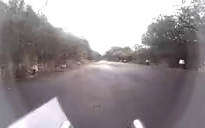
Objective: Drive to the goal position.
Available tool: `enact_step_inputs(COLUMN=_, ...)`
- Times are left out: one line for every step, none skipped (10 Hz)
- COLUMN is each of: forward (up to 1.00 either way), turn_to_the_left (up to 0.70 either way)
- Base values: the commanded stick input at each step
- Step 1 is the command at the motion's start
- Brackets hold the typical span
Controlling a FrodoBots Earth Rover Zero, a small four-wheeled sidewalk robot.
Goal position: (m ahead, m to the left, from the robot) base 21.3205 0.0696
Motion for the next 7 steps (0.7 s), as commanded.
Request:
enact_step_inputs(forward=1.0, turn_to_the_left=0.0)
enact_step_inputs(forward=1.0, turn_to_the_left=0.0)
enact_step_inputs(forward=1.0, turn_to_the_left=0.0)
enact_step_inputs(forward=1.0, turn_to_the_left=0.0)
enact_step_inputs(forward=1.0, turn_to_the_left=0.0)
enact_step_inputs(forward=1.0, turn_to_the_left=0.0)
enact_step_inputs(forward=1.0, turn_to_the_left=0.0)
